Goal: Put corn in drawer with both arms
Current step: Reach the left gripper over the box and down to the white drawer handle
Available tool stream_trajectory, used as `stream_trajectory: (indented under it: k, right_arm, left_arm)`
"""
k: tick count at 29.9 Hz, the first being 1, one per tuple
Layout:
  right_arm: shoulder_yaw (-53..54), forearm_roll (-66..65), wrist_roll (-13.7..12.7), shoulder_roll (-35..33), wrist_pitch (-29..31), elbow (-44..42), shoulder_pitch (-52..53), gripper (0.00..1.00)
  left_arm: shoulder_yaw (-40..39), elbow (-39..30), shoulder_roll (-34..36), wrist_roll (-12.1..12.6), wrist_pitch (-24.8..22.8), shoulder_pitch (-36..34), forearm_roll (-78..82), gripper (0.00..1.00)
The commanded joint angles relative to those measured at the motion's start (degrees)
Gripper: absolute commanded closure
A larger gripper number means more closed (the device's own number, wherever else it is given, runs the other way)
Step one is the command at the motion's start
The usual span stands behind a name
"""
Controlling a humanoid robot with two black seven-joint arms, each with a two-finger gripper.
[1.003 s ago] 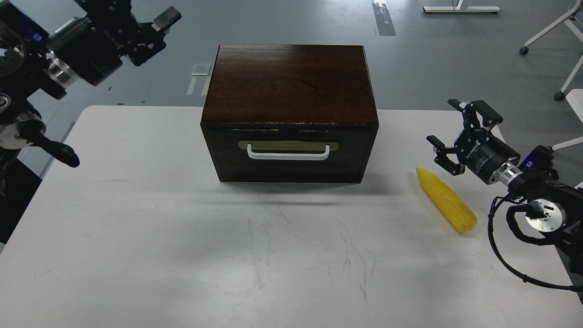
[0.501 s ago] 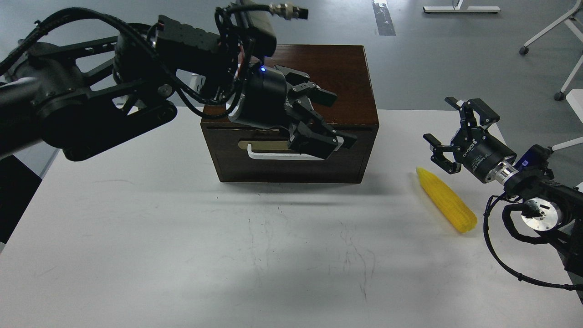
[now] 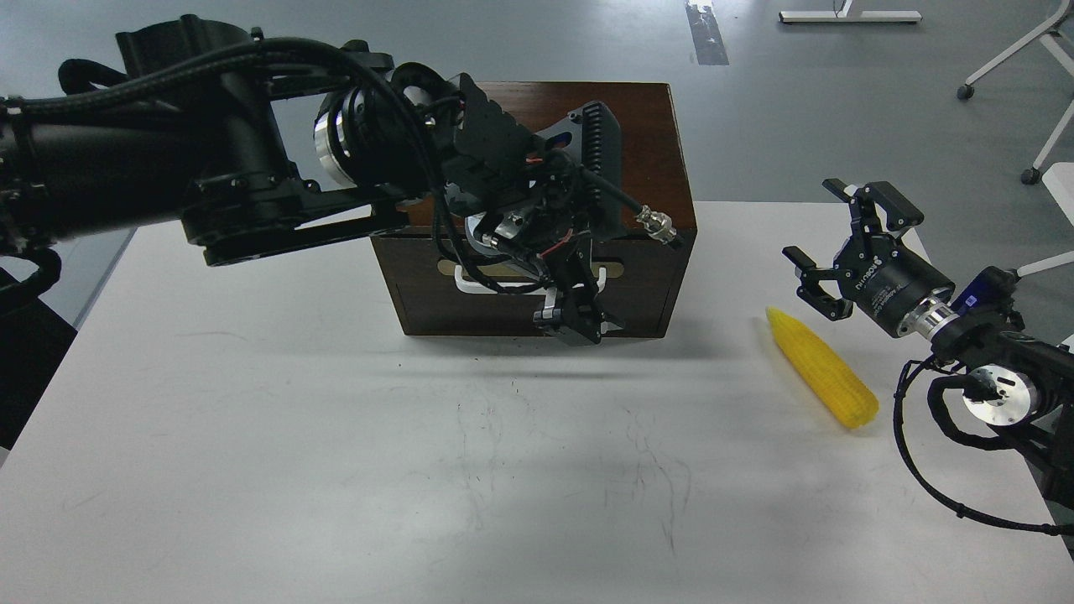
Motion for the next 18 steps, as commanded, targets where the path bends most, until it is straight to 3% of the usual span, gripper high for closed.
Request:
stream_trajectory:
  k: [1, 18]
  right_arm:
    - [-0.01, 0.0, 0.0, -0.3, 0.0, -0.01, -0.08, 0.0]
    - [-0.01, 0.0, 0.0, -0.48, 0.0, -0.01, -0.08, 0.0]
  left_arm:
    - [1.93, 1.07, -0.83, 0.02, 0.0, 0.2, 0.44, 0.02]
    - [7.48, 2.21, -0.92, 0.02, 0.0, 2.39, 2.02, 0.02]
